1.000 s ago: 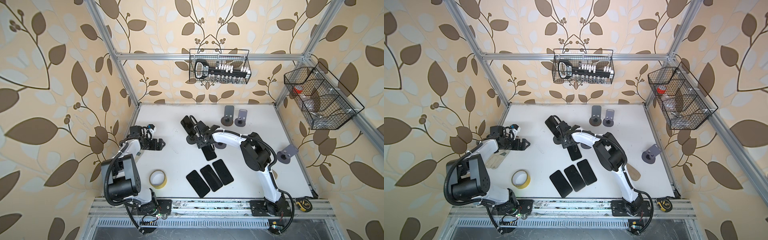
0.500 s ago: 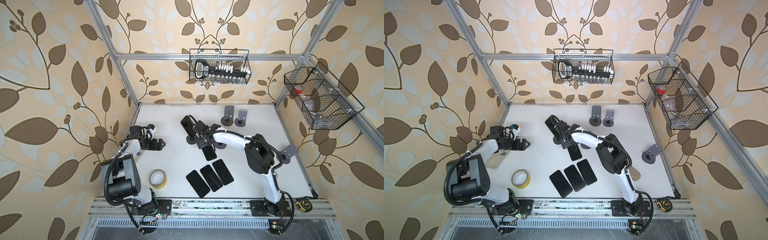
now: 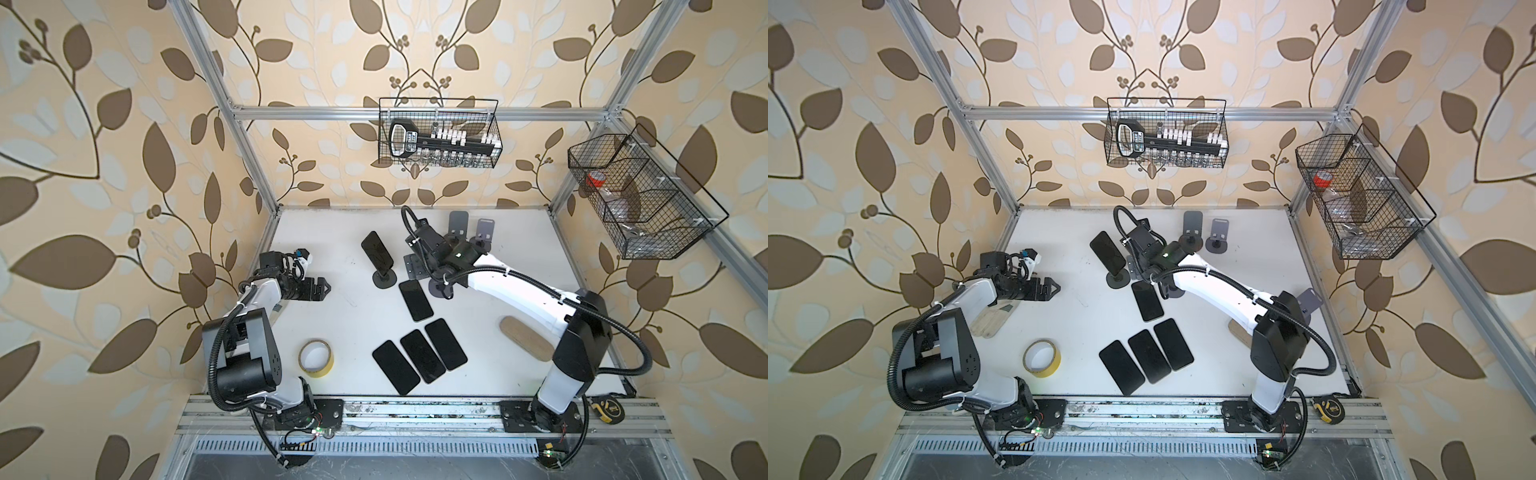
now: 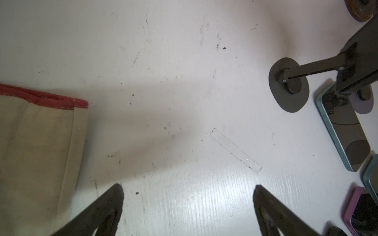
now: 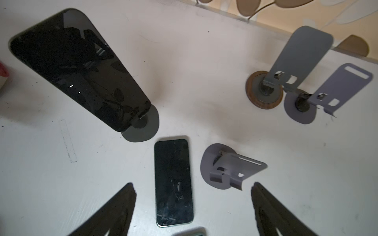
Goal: Remove the phone from the phone stand
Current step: Place the phone at the center of the table, then remove the phone from the phone stand.
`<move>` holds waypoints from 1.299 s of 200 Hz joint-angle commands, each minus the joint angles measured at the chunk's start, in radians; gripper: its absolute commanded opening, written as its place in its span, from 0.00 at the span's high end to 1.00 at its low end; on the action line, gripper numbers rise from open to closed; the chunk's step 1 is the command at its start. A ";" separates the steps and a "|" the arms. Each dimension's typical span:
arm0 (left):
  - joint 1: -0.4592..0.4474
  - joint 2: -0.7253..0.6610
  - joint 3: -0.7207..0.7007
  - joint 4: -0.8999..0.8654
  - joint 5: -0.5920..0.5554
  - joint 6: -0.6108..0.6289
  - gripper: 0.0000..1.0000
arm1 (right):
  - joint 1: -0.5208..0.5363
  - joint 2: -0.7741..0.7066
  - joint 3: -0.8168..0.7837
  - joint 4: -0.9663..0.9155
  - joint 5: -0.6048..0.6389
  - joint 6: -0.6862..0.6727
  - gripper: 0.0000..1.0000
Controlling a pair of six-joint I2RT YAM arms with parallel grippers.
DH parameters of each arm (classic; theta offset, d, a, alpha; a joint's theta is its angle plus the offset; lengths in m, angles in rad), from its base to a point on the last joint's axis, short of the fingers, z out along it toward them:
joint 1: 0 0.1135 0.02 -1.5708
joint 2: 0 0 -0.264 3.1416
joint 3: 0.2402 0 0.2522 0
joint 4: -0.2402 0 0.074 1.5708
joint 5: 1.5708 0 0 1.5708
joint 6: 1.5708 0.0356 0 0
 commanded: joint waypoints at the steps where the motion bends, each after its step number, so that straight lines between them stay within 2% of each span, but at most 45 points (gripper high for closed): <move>1: 0.009 -0.016 0.014 -0.016 0.040 0.028 0.01 | -0.011 -0.085 -0.087 0.053 0.073 0.019 0.08; 32: 0.009 -0.010 0.038 -0.045 0.074 0.035 0.01 | -0.033 -0.239 -0.274 0.257 -0.007 -0.084 0.00; 53: 0.009 -0.017 0.042 -0.053 0.074 0.046 0.01 | -0.036 -0.321 -0.401 0.423 -0.089 -0.207 0.00; 88: 0.009 -0.027 0.044 -0.075 0.086 0.073 0.01 | -0.049 -0.321 -0.416 0.513 -0.142 -0.294 0.00; 108: 0.009 -0.036 0.048 -0.083 0.096 0.083 0.01 | -0.101 -0.280 -0.373 0.496 -0.366 -0.309 0.00; 124: 0.010 -0.037 0.047 -0.089 0.105 0.094 0.01 | -0.139 -0.251 -0.369 0.555 -0.533 -0.299 0.00; 136: 0.009 -0.036 0.039 -0.085 0.099 0.099 0.01 | -0.149 -0.223 -0.362 0.593 -0.596 -0.309 0.00; 143: 0.009 -0.070 0.032 -0.078 0.090 0.100 0.01 | -0.150 -0.204 -0.351 0.605 -0.614 -0.321 0.00; 170: 0.009 -0.065 0.024 -0.068 0.079 0.101 0.01 | -0.151 -0.129 -0.289 0.624 -0.672 -0.378 0.00; 260: 0.009 -0.051 0.018 -0.050 0.072 0.101 0.01 | -0.150 0.073 -0.163 0.756 -0.726 -0.483 0.00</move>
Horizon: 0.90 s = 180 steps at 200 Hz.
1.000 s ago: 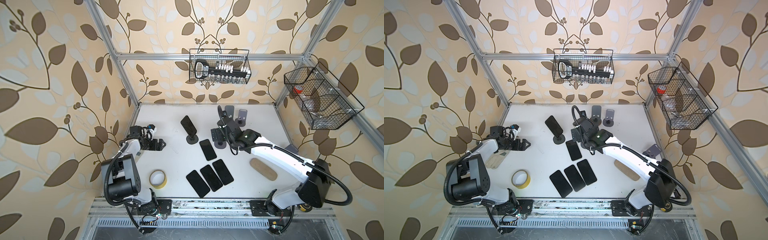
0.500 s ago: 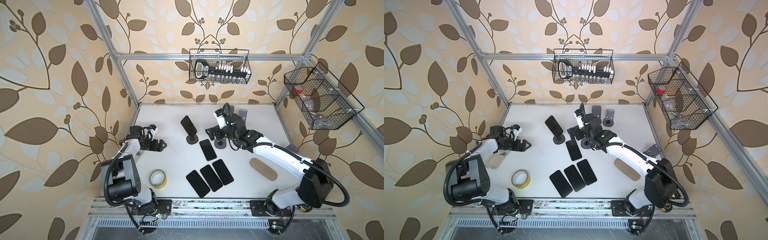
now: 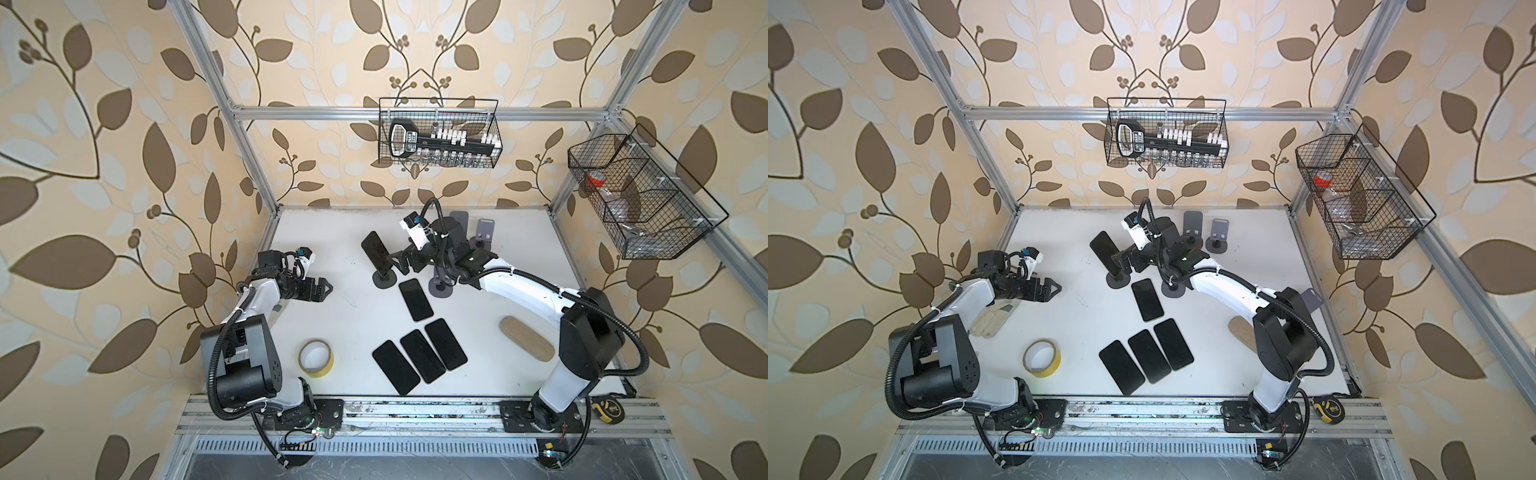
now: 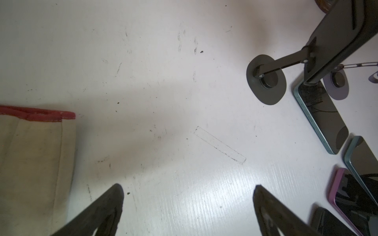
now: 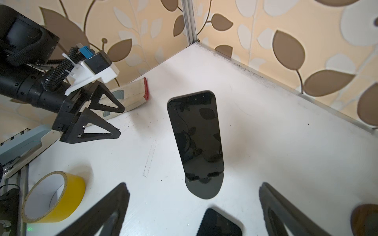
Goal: Remove the phone from the phone stand
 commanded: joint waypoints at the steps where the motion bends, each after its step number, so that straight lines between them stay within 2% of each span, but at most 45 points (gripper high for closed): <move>1: 0.009 -0.012 0.002 0.008 0.015 0.024 0.01 | 0.002 0.054 0.049 0.058 -0.044 -0.081 0.00; 76: 0.010 0.021 0.006 0.009 0.009 0.022 0.01 | 0.002 0.216 0.182 0.112 -0.092 -0.198 0.00; 180: 0.010 0.019 0.005 0.007 0.012 0.025 0.01 | 0.037 0.410 0.445 0.046 -0.093 -0.128 0.00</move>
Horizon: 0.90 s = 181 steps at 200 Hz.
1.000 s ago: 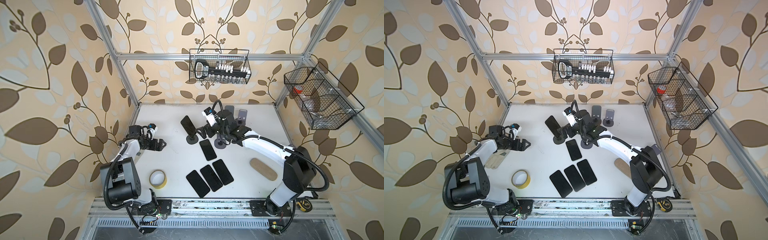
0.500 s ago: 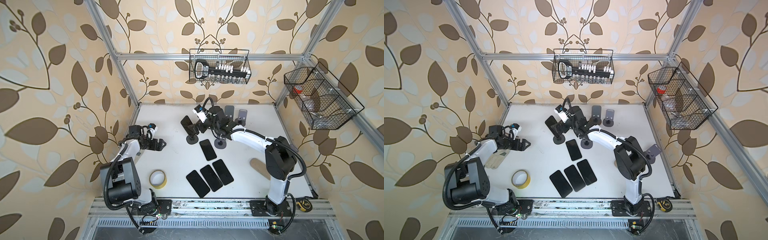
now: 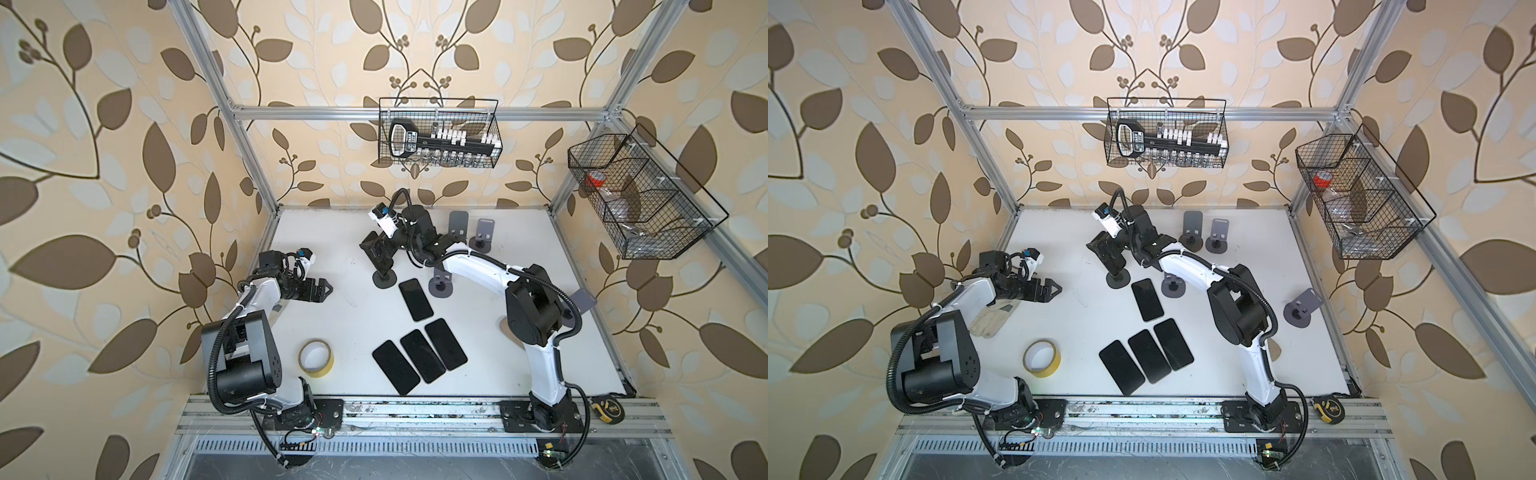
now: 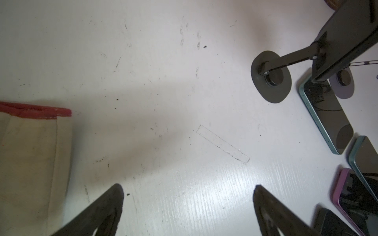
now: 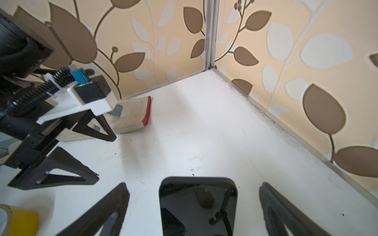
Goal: Remove the phone from the phone stand
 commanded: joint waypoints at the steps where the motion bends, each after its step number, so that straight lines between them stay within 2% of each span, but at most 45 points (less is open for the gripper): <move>1: 0.010 -0.006 0.005 0.000 0.017 0.025 0.01 | 0.006 0.043 0.048 -0.021 -0.018 -0.001 0.00; 64: 0.009 -0.013 0.002 0.003 0.023 0.023 0.01 | 0.014 0.096 0.104 -0.076 -0.012 -0.027 0.00; 181: 0.009 -0.013 0.001 0.001 0.026 0.023 0.01 | 0.013 0.119 0.107 -0.141 0.005 -0.064 0.13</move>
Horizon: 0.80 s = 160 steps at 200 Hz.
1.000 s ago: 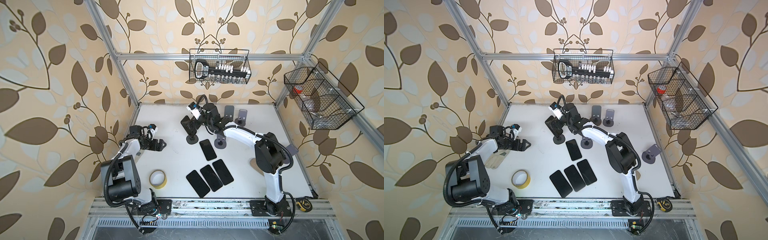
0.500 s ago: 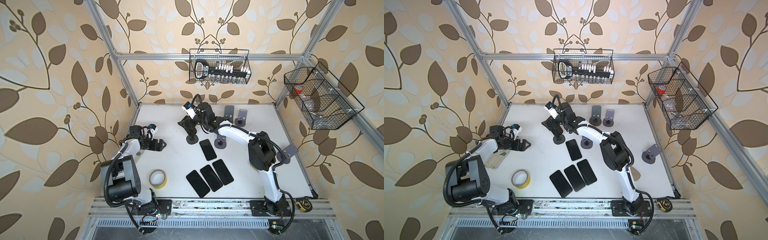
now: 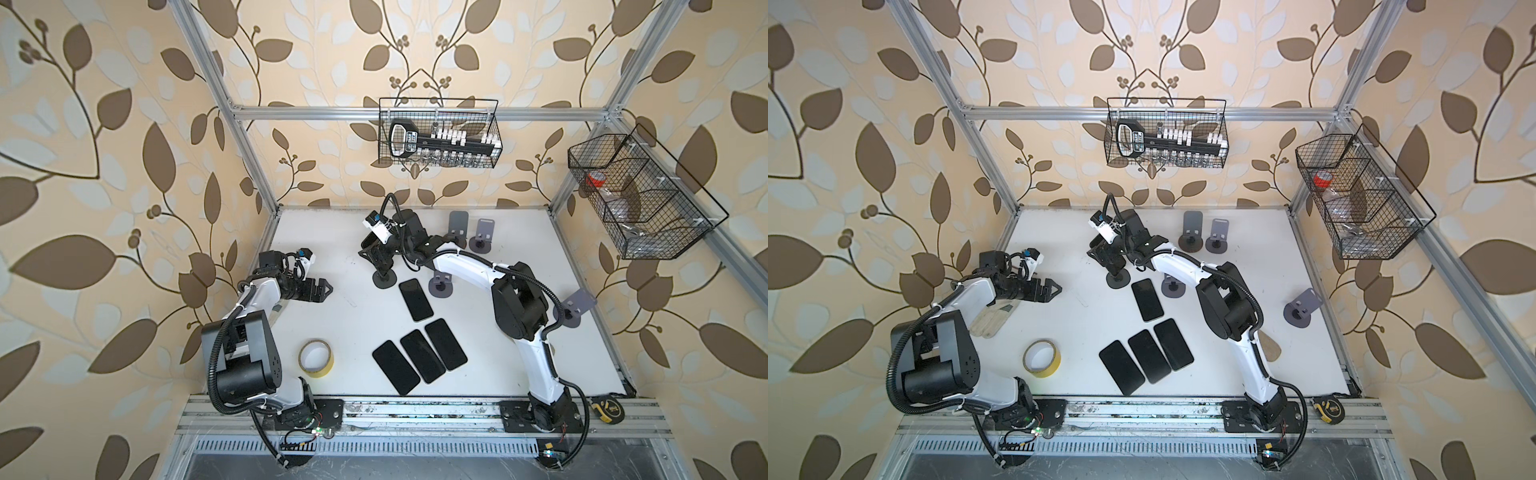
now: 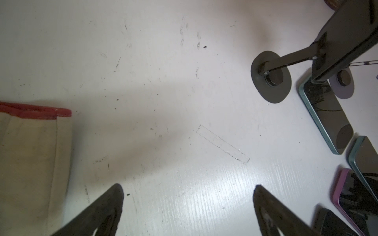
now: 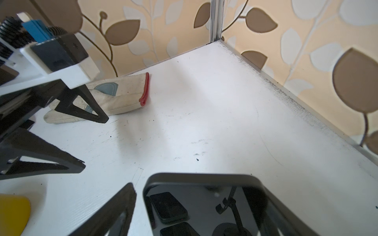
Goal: Remove the phone from the phone stand
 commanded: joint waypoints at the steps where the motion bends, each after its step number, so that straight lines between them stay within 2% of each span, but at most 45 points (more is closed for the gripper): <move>1: 0.009 -0.014 0.002 0.001 0.026 0.023 0.01 | 0.004 0.024 0.031 -0.022 0.002 -0.043 0.13; 115: 0.009 -0.011 0.003 -0.001 0.025 0.023 0.01 | 0.000 0.045 0.034 -0.025 0.022 -0.099 0.21; 160: 0.009 -0.012 0.002 -0.001 0.025 0.023 0.01 | -0.003 0.045 0.026 -0.017 0.029 -0.088 0.29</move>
